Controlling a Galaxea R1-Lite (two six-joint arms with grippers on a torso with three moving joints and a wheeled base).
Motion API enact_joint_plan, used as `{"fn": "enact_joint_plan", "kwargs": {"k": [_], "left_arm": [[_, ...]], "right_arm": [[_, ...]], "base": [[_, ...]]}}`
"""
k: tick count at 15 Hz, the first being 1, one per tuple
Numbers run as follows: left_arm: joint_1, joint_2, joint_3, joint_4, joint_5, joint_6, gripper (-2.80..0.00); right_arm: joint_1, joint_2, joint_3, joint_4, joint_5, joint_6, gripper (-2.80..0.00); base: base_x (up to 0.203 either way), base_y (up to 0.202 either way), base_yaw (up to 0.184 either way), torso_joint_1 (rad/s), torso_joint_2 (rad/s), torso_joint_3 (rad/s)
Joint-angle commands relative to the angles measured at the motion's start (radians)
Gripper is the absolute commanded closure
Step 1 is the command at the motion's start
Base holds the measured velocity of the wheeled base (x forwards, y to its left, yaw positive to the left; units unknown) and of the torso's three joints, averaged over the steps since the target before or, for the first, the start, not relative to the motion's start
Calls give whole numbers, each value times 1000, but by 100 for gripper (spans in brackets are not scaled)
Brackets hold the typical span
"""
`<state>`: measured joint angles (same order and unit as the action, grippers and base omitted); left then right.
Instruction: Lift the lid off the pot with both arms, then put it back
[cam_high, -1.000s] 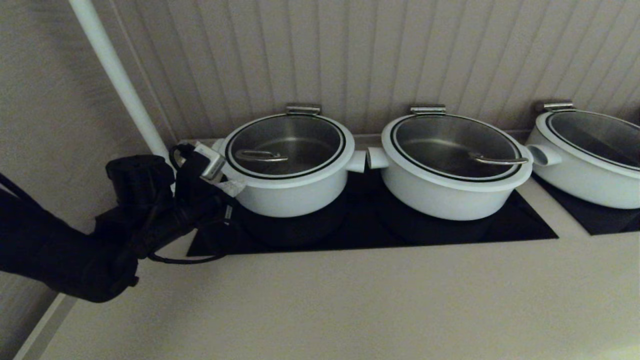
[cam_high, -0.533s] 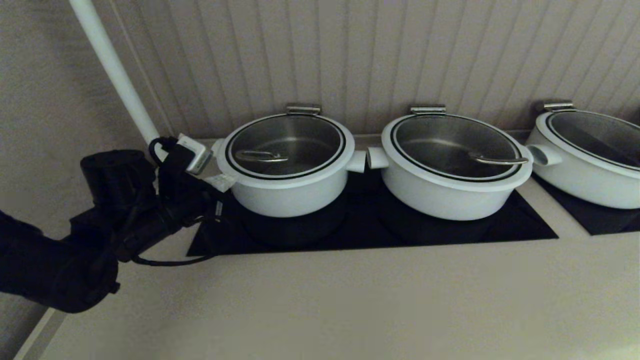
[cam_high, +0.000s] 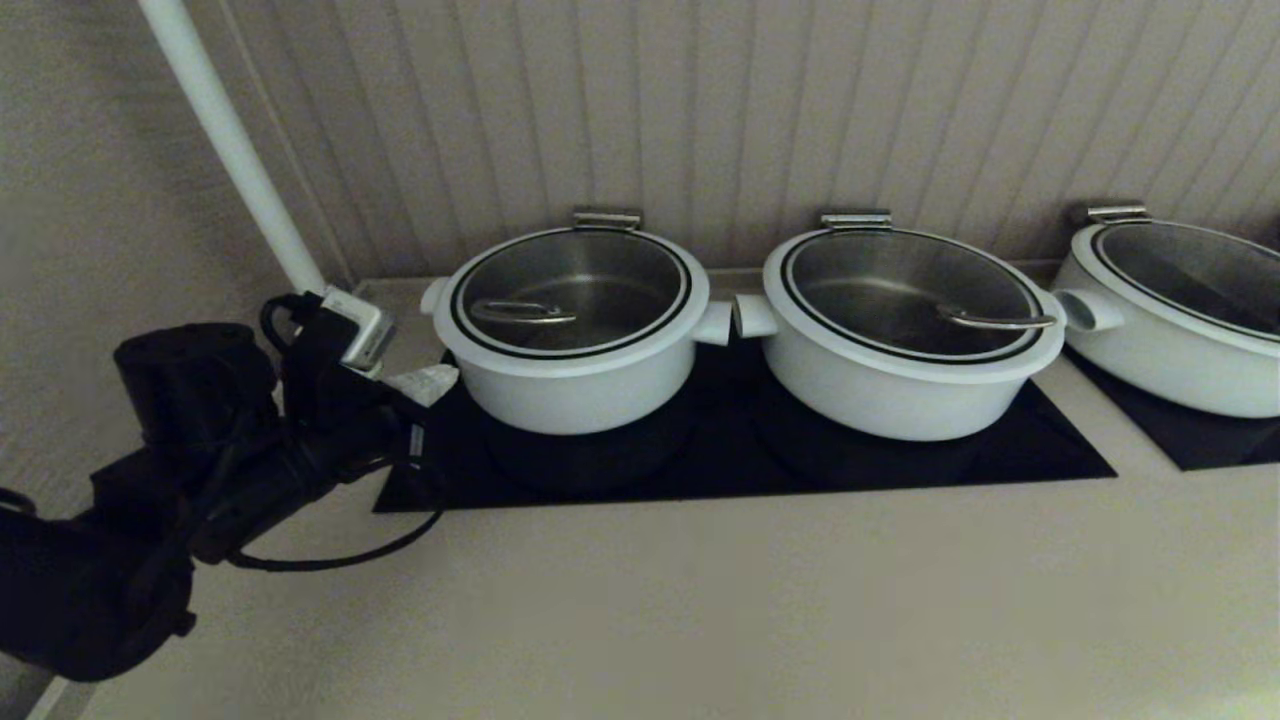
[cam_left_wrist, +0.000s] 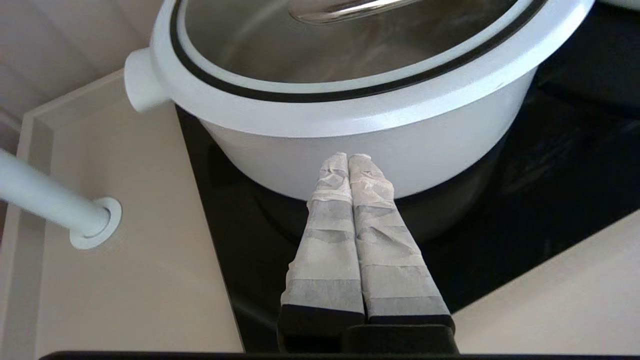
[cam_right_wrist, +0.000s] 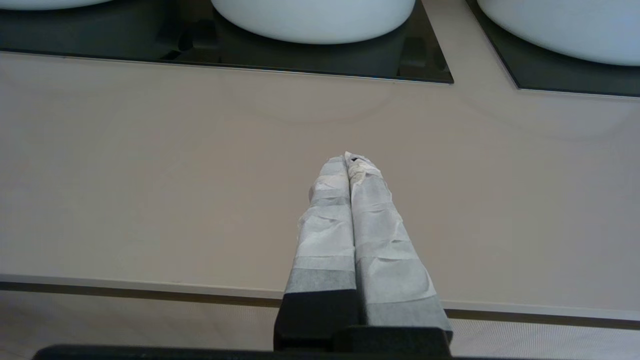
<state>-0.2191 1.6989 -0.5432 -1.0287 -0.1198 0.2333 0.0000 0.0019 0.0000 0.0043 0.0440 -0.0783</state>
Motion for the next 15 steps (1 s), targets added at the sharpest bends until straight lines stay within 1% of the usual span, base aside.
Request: {"fn": "enact_joint_plan", "kwargs": {"k": [1,3,5,8,15], "left_arm": [[0,-19,23,-27,15,0,0],[0,-24,44,-34,41,-5,0],[0,-36,65,-37,48,-31,0],[0,-66,92,-39,53,-32,0],[1,-176,227,-37,64,-29,0]], "right_arm": [[0,0,0,0,0,-1,0],[0,0,0,0,0,0,0],[0,0,0,1,0,-1,0],[0,0,0,0,0,-1,0],[0,0,0,0,2,-1,0]], "base": [[0,0,0,0,0,0],[0,0,0,0,0,0],[0,0,0,0,0,0],[0,0,0,0,0,0],[0,0,0,0,0,0]]}}
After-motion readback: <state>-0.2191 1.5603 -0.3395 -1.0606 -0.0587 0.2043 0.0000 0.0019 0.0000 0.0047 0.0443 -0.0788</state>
